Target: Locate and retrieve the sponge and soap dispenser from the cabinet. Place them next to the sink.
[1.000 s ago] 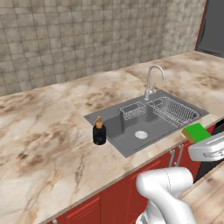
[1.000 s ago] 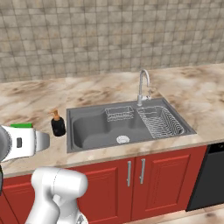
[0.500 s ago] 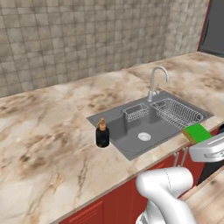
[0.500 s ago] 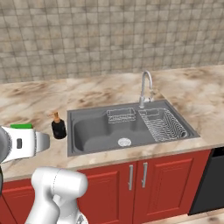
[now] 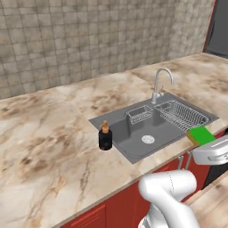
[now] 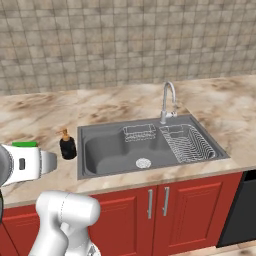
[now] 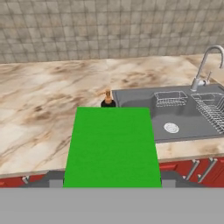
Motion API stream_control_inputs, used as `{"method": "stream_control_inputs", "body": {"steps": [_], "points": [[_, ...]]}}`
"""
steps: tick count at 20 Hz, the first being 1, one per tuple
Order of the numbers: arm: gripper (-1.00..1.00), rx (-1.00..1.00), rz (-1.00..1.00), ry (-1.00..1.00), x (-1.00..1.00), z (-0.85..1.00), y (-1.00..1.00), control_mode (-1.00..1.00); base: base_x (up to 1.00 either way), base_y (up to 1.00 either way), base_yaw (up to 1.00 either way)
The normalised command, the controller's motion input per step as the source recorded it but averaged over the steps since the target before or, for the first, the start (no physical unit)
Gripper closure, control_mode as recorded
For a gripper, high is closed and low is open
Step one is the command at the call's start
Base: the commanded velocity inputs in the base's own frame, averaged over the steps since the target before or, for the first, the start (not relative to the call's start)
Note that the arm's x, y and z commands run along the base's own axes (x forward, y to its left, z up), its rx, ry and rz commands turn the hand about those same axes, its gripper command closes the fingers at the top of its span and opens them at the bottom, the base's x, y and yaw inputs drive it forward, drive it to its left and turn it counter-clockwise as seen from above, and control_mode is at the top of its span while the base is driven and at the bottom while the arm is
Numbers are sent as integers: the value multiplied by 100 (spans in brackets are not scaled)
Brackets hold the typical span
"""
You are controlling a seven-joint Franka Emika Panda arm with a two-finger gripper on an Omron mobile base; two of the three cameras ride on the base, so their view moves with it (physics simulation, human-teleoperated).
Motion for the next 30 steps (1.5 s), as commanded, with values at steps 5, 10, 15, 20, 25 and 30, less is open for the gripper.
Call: {"method": "stream_control_inputs", "body": {"steps": [5,10,15,20,25,30], "points": [[100,1,2,0,24,-9,17,-100,16,11,1],[100,-1,2,2,58,-19,47,-100,0,0,0],[100,-2,1,13,52,-39,43,-100,0,0,0],[100,-10,0,25,18,-41,12,-100,0,0,0],[100,-8,-2,24,17,-39,7,-100,0,0,0],[100,-1,-1,0,24,-54,16,-100,0,0,0]]}}
